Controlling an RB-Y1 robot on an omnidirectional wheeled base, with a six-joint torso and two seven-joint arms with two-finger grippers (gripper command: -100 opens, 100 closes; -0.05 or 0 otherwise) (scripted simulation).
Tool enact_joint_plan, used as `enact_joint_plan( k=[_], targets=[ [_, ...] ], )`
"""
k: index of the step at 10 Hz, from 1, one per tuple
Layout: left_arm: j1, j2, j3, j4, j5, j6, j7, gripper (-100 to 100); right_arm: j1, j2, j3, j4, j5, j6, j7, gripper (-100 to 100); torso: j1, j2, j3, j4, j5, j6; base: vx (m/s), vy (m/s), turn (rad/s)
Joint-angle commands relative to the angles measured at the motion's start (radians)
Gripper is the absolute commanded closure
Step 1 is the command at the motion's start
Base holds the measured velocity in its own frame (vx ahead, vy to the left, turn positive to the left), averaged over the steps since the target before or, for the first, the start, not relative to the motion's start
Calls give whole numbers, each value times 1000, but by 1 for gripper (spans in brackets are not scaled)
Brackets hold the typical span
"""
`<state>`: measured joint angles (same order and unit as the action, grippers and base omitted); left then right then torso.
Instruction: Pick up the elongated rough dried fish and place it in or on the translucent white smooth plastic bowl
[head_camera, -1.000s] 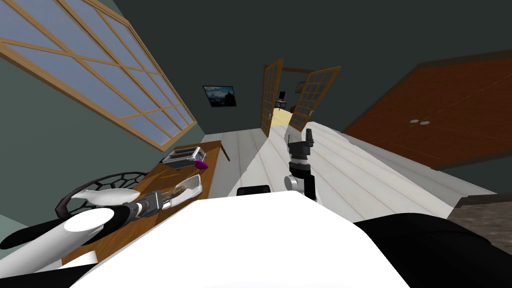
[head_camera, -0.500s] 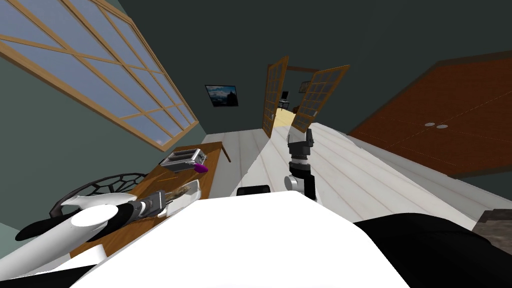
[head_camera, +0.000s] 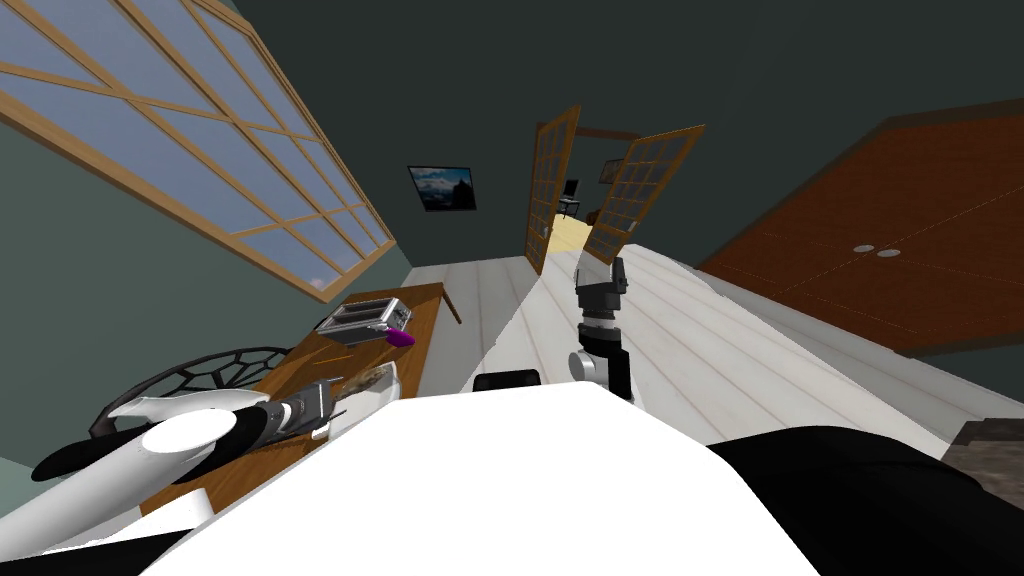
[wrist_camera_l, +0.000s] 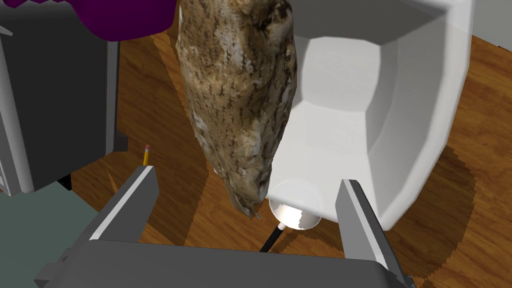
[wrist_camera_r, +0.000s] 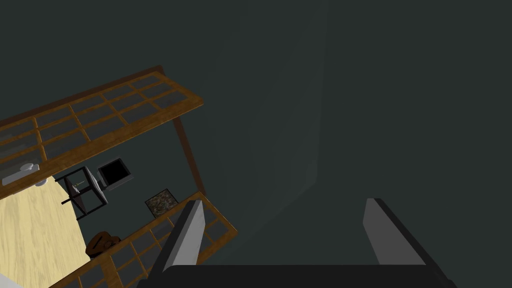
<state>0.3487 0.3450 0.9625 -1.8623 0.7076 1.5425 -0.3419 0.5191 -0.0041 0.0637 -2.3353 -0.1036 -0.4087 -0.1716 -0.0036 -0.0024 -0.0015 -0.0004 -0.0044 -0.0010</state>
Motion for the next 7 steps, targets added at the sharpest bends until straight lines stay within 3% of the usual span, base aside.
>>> enact_joint_plan(
  k=[1, 2, 3, 7],
  targets=[
    [0, 0, 0, 0, 0, 0, 0, -100, 0, 0, 0, 0, 0, 0, 0, 0, 0, 0, 0, 0, 0, 0, 0, 0, 0],
    [0, 0, 0, 0, 0, 0, 0, 0, 0, 0, 0, 0, 0, 0, 0, 0, 0, 0, 0, 0, 0, 0, 0, 0, 0],
    [-5, 12, 19, -18, 5, 33, 22, -100, 0, 0, 0, 0, 0, 0, 0, 0, 0, 0, 0, 0, 0, 0, -30, 4, -92],
    [-14, 37, 57, -54, 15, 98, 65, -100, 0, 0, 0, 0, 0, 0, 0, 0, 0, 3, 2, 1, 0, 0, -43, 4, -88]
  ],
)
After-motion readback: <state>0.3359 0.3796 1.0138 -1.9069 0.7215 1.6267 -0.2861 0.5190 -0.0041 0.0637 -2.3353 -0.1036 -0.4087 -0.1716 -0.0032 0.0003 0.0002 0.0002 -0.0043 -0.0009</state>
